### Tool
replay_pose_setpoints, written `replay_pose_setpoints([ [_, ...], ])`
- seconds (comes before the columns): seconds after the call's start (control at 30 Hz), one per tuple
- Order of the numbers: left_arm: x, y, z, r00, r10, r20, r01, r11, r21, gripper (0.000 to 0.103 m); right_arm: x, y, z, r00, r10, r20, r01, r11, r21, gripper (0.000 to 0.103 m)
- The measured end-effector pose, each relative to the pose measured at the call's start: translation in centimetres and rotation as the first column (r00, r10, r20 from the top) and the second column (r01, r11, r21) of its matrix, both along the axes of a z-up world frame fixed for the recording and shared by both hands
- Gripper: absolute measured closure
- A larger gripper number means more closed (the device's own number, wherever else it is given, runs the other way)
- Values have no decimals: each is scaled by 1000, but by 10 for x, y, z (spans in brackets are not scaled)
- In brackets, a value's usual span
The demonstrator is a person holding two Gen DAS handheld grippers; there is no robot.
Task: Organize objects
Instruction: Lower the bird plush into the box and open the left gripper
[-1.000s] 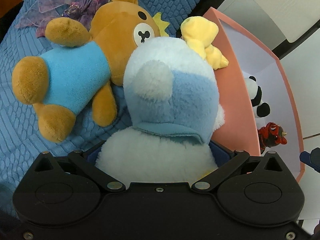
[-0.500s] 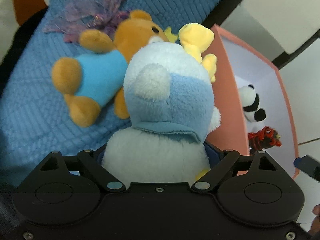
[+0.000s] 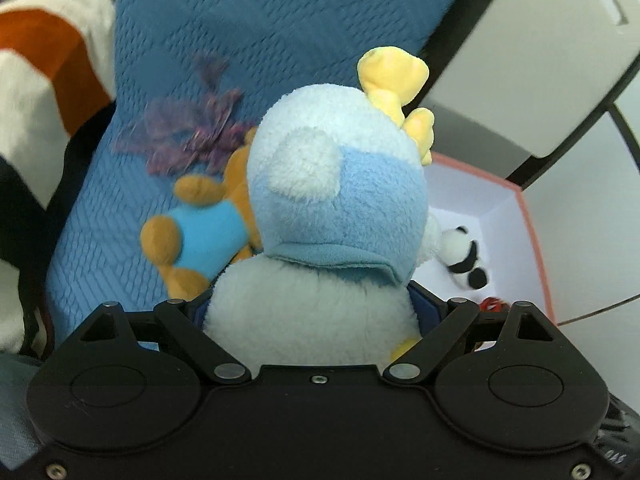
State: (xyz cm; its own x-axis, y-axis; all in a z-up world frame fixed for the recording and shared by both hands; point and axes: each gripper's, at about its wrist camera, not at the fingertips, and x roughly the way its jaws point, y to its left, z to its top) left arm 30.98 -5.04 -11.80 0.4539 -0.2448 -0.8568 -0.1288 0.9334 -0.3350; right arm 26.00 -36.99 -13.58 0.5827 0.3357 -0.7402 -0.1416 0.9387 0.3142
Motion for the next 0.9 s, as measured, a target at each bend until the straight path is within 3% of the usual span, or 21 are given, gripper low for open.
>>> replay_pose_setpoints([
  [0.27, 8, -39, 37, 998, -36, 55, 35, 999, 26, 14, -6, -15, 13, 999, 0, 48, 2, 999, -41, 7],
  [0.43, 13, -68, 45, 996, -58, 67, 57, 998, 15, 14, -7, -24, 13, 999, 17, 50, -15, 999, -48, 7],
  [0.9, 34, -146, 25, 993, -115, 32, 115, 993, 11, 14, -6, -55, -5, 999, 3, 42, -1, 999, -53, 7],
])
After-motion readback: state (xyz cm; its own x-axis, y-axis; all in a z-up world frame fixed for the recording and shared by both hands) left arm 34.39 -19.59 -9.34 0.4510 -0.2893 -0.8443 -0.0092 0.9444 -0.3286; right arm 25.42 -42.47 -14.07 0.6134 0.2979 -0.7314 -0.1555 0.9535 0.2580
